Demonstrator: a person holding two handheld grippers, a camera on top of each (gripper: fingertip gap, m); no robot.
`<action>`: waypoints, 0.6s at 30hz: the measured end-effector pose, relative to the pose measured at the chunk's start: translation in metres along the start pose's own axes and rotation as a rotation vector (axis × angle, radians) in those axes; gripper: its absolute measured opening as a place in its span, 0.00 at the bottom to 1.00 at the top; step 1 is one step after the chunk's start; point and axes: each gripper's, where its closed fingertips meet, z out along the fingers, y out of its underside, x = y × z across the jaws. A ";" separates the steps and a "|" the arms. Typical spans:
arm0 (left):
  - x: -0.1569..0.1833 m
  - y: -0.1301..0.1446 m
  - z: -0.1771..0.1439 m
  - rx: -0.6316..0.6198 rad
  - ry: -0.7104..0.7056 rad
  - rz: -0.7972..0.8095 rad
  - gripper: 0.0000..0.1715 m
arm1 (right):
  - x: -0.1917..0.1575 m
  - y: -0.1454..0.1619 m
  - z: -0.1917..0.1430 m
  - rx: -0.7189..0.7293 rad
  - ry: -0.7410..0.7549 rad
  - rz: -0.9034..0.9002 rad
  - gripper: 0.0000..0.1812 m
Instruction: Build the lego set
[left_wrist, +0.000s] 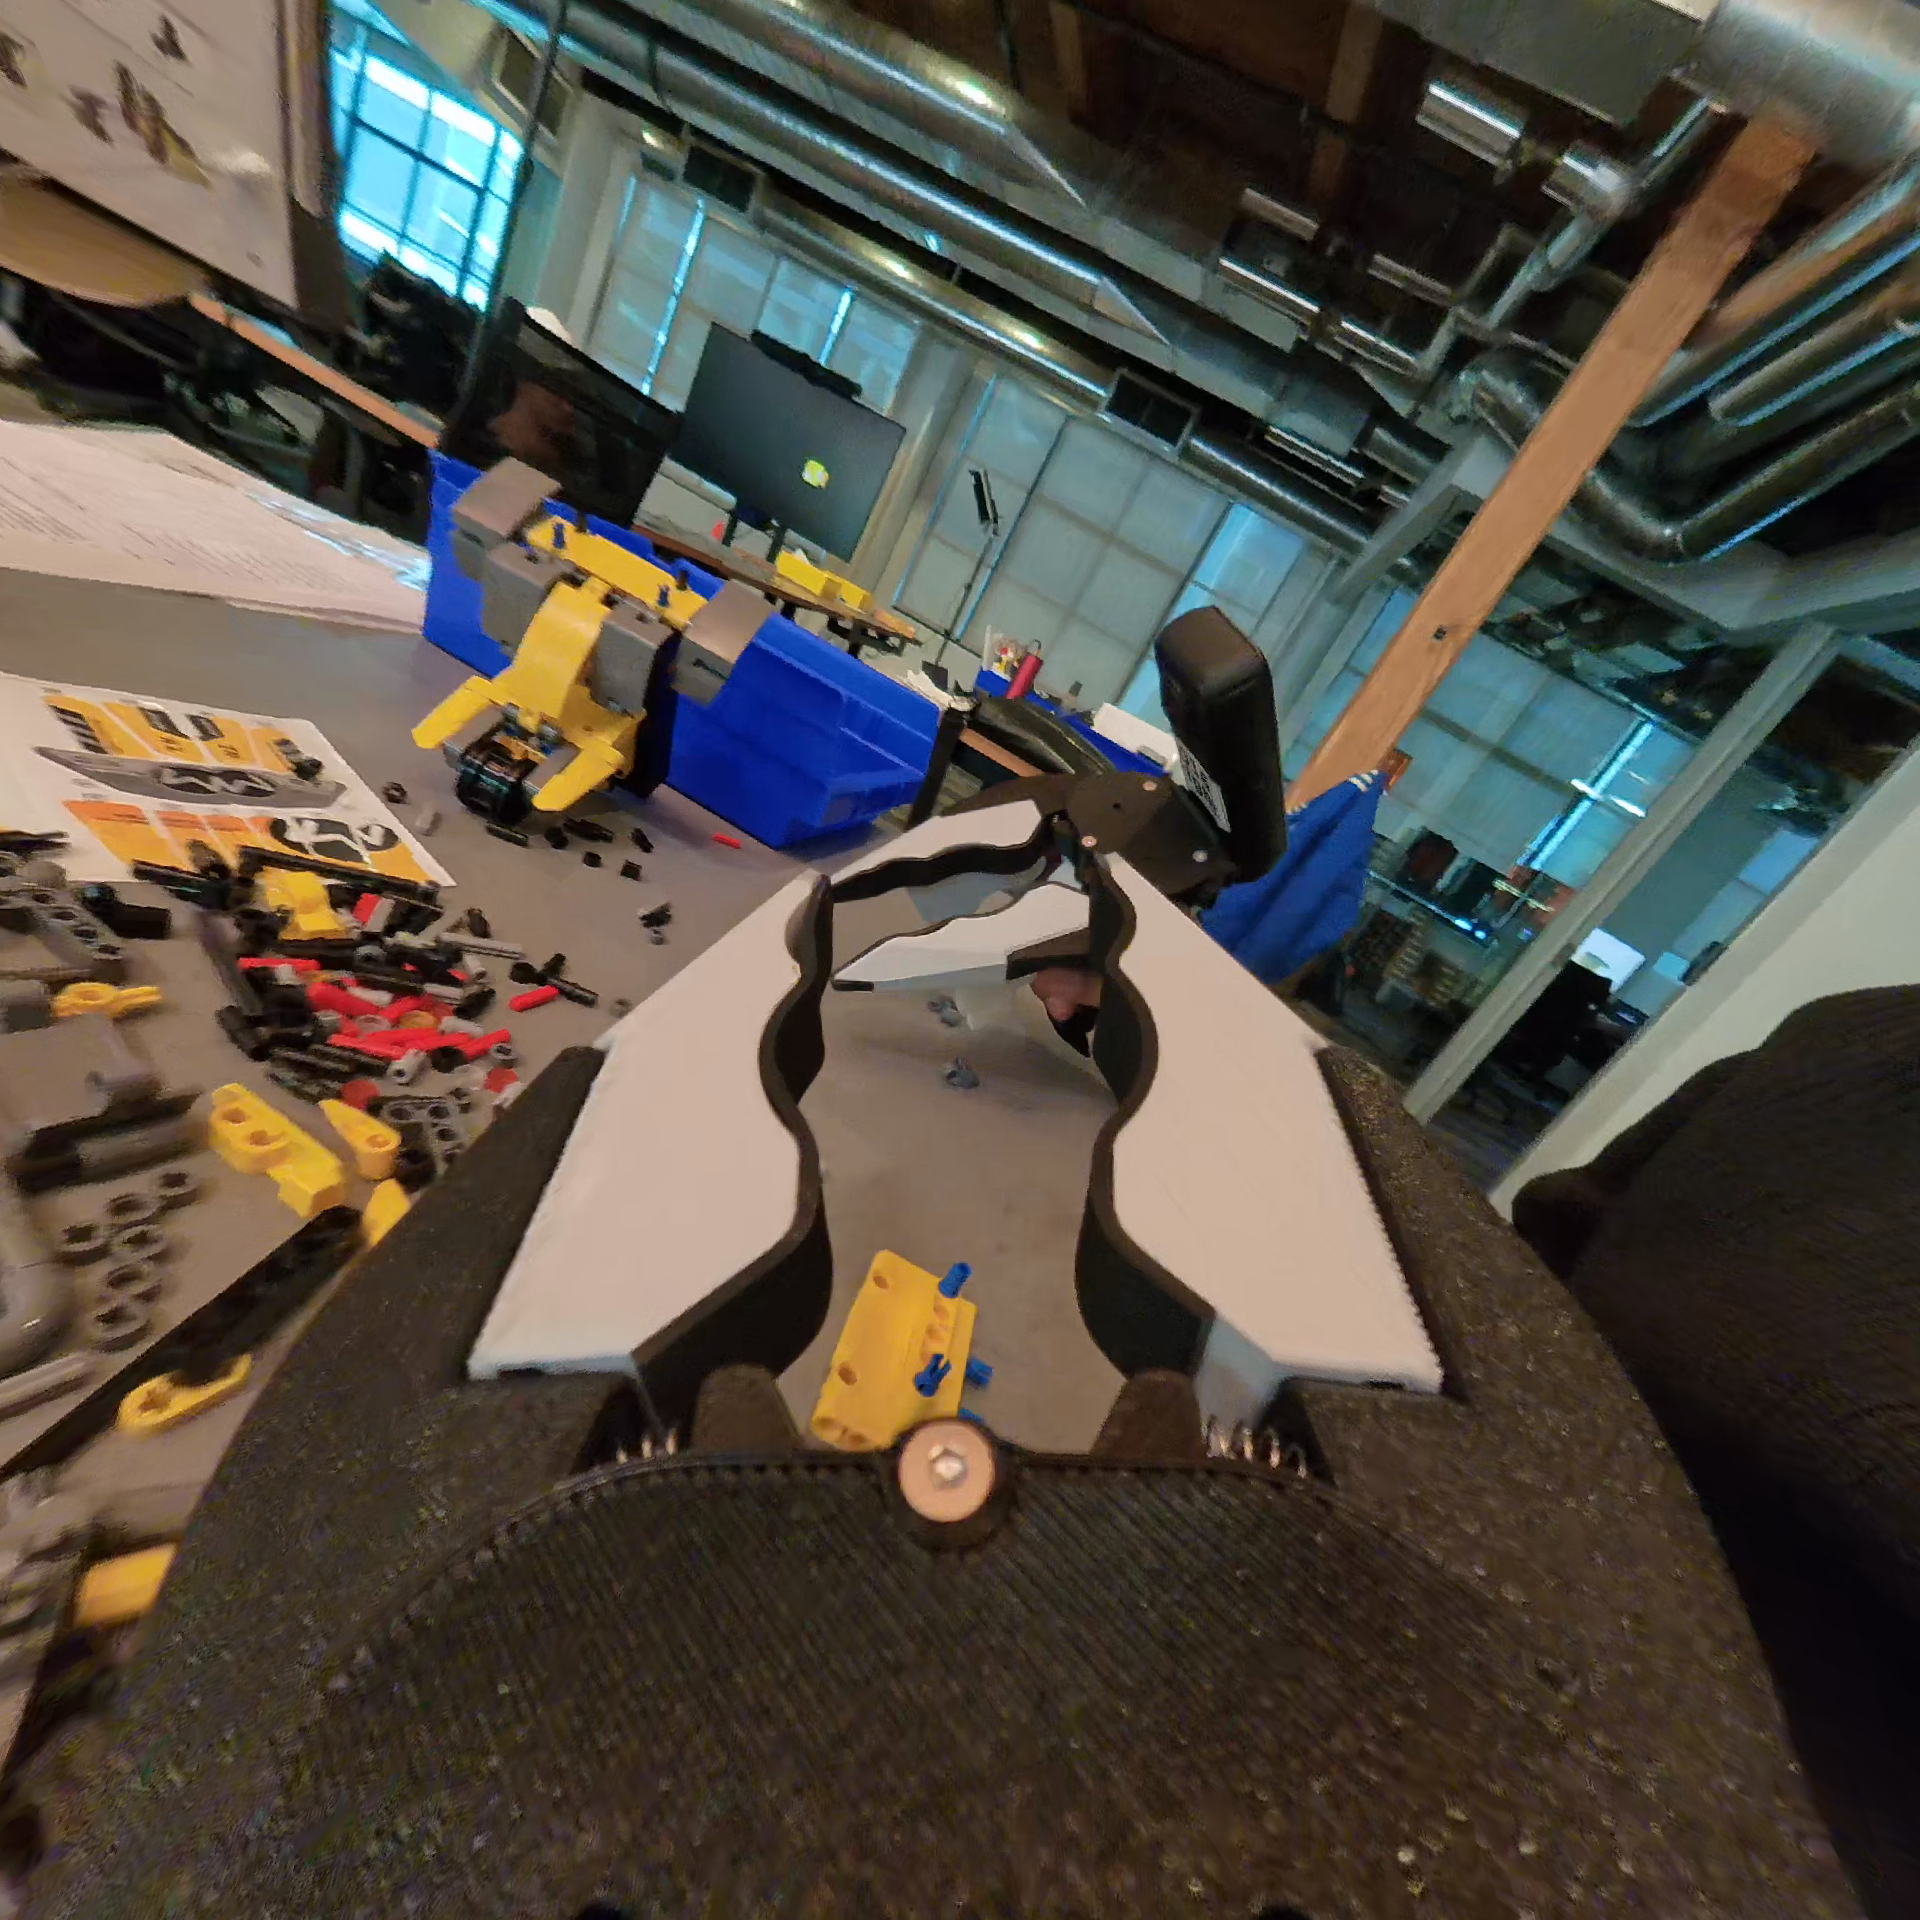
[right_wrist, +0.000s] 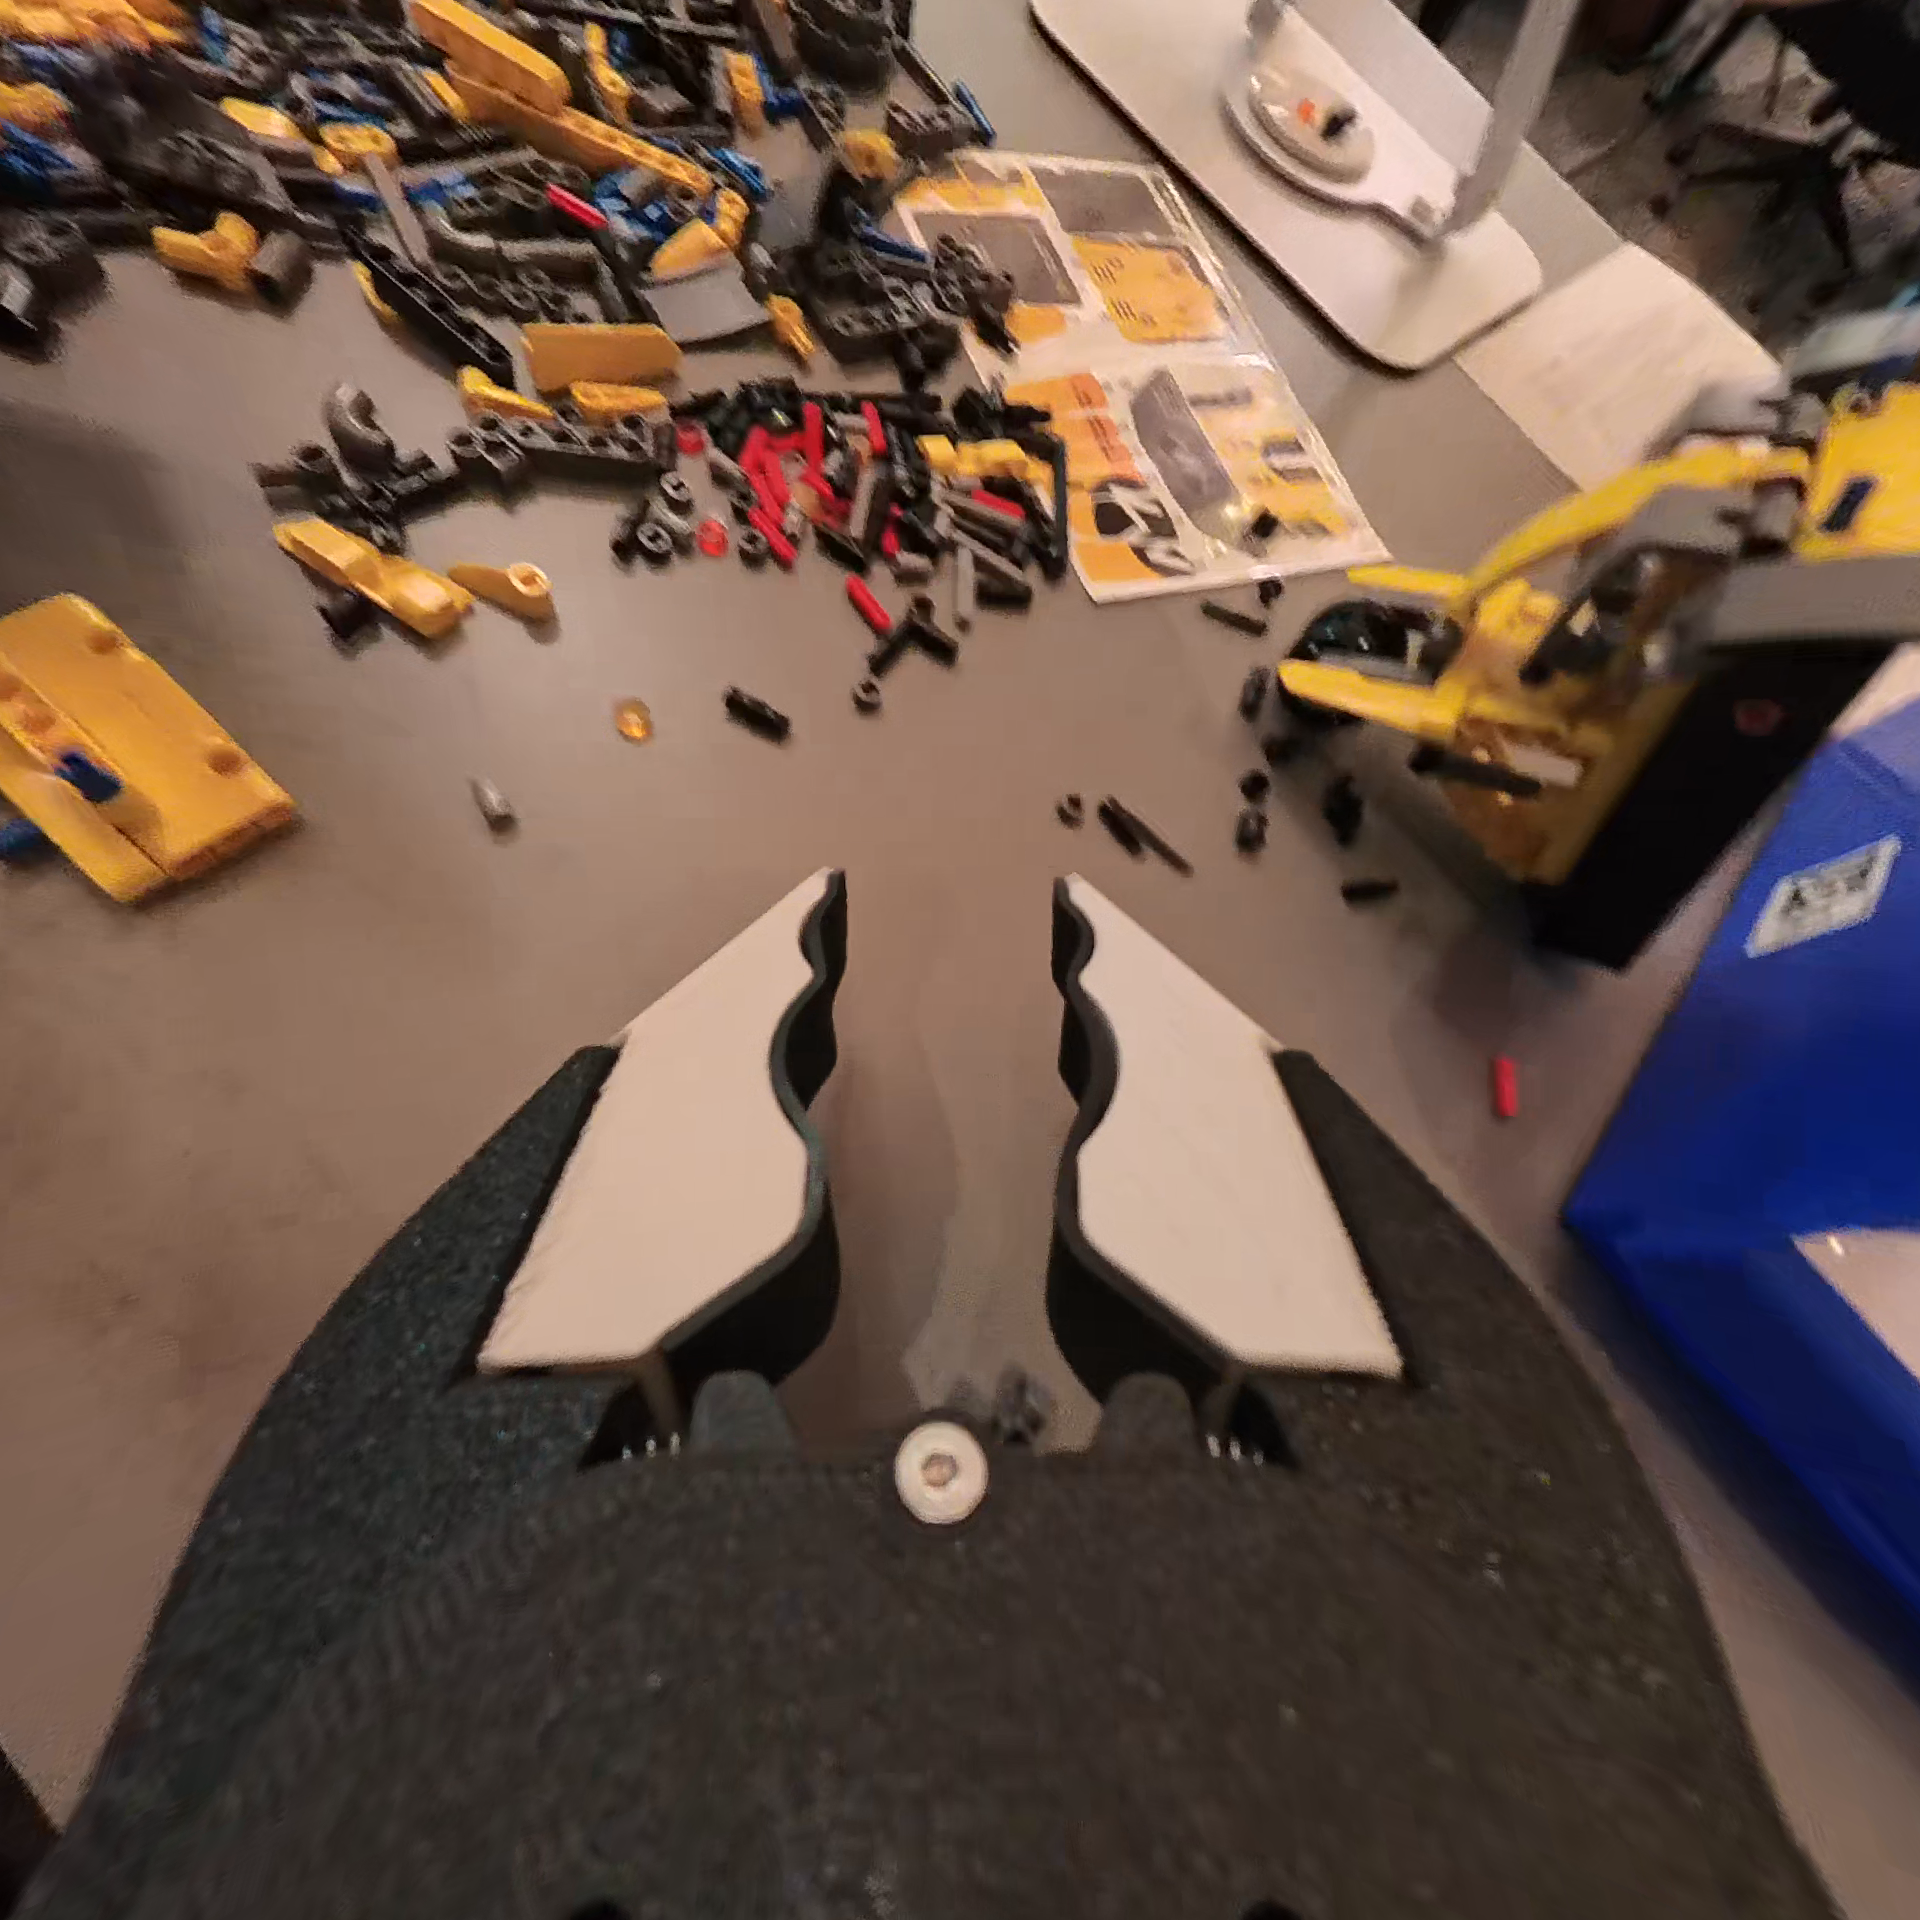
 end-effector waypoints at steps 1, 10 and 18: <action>0.000 -0.002 -0.005 0.013 -0.009 0.011 0.27 | -0.004 -0.007 0.004 0.012 -0.024 -0.004 0.21; 0.002 -0.023 -0.055 0.180 -0.056 -0.005 0.27 | -0.032 -0.031 0.043 -0.022 -0.231 -0.033 0.16; 0.003 -0.029 -0.070 0.245 -0.069 -0.014 0.26 | -0.048 -0.020 0.058 -0.161 -0.314 -0.083 0.09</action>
